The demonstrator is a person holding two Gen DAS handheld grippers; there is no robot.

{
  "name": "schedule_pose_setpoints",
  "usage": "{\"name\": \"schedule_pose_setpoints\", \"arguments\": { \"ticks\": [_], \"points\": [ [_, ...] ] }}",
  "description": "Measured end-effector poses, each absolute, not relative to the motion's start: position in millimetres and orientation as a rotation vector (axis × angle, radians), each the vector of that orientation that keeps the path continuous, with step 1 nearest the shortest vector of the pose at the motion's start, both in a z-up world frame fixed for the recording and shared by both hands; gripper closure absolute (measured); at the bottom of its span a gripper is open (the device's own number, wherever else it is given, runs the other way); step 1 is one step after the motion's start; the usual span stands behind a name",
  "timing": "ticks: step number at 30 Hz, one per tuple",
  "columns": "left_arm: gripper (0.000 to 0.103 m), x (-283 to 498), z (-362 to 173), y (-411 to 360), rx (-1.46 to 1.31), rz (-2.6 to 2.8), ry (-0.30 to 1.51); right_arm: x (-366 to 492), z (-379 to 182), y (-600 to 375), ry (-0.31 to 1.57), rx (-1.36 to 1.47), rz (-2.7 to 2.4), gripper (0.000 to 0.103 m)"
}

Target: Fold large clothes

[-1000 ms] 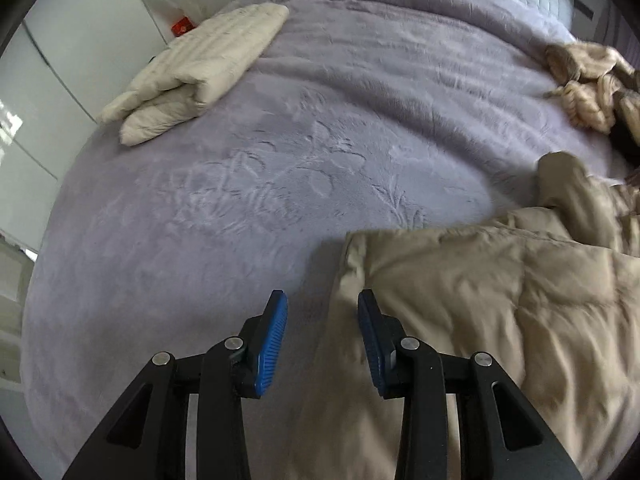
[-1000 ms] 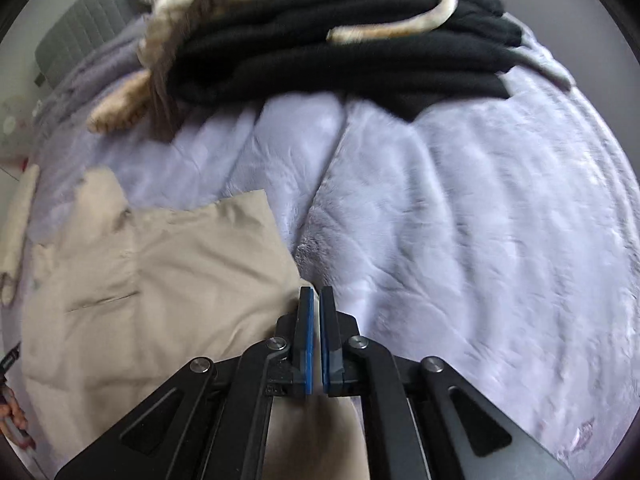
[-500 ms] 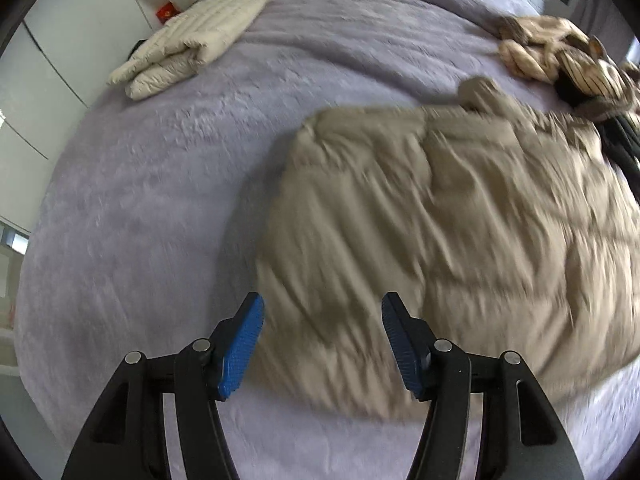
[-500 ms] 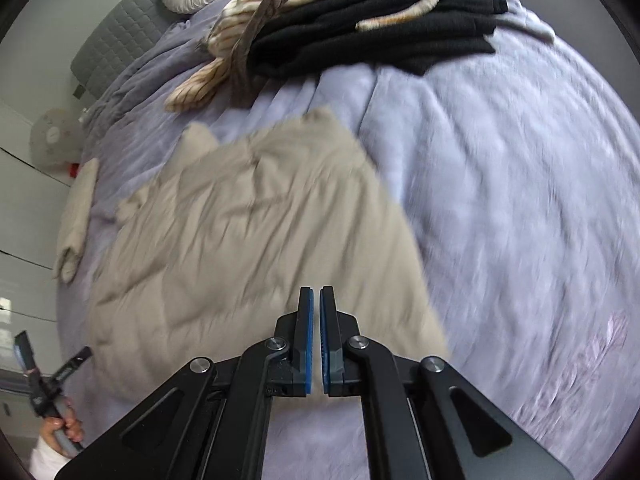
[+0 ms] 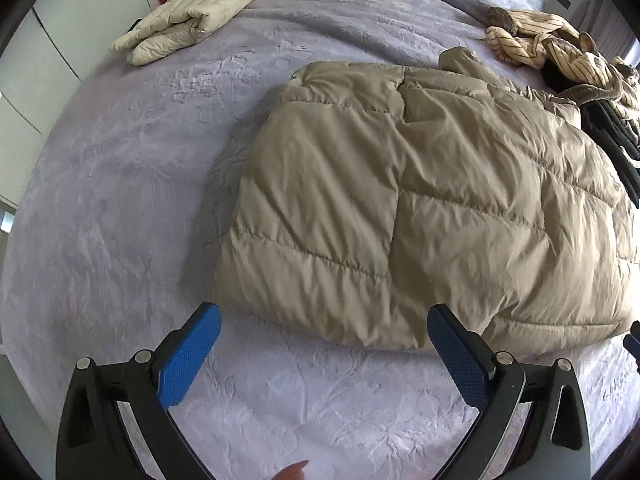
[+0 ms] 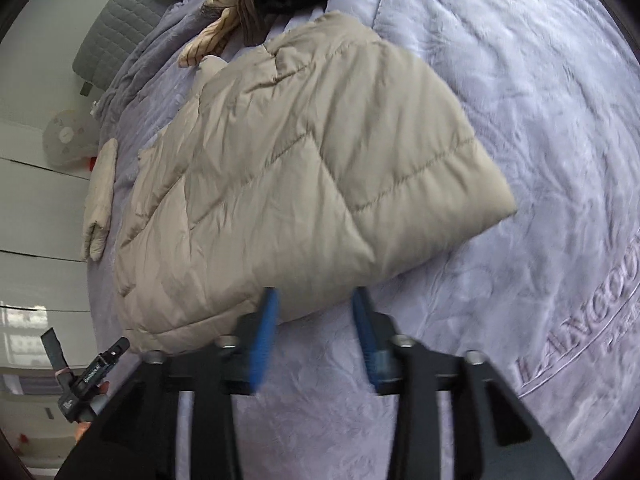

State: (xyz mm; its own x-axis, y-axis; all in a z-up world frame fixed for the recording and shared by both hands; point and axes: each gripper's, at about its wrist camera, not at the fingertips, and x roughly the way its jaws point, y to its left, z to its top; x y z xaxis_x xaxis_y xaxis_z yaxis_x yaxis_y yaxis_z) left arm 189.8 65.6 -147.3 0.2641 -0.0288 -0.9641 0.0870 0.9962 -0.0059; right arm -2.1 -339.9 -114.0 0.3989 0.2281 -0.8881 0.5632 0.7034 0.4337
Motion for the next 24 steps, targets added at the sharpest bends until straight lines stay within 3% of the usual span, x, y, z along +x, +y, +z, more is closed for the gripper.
{"name": "schedule_pose_setpoints", "arguments": {
  "ticks": [2,4,8,16,24],
  "points": [
    [0.000,188.2,-148.8,65.6,0.056,-0.069,1.305,-3.8,-117.2,-339.0,1.168,0.844,-0.234,0.050],
    [0.000,186.9,-149.7,65.2,0.057,-0.062,1.307,-7.1,-120.9,-338.7,1.144,0.909,-0.210,0.032],
    [0.000,185.9,-150.8,65.0,0.058,-0.067,1.311,-14.1,-124.7,-338.6,1.064,1.039,-0.145,0.015],
    [0.000,182.2,-159.7,75.7,-0.083,-0.151,1.359,-23.1,-145.5,-337.5,1.033,1.173,-0.115,0.014],
    [0.000,187.1,-199.8,102.2,-0.458,-0.330,1.441,-22.8,-174.2,-345.0,1.025,1.303,-0.066,0.014]
  ]
}}
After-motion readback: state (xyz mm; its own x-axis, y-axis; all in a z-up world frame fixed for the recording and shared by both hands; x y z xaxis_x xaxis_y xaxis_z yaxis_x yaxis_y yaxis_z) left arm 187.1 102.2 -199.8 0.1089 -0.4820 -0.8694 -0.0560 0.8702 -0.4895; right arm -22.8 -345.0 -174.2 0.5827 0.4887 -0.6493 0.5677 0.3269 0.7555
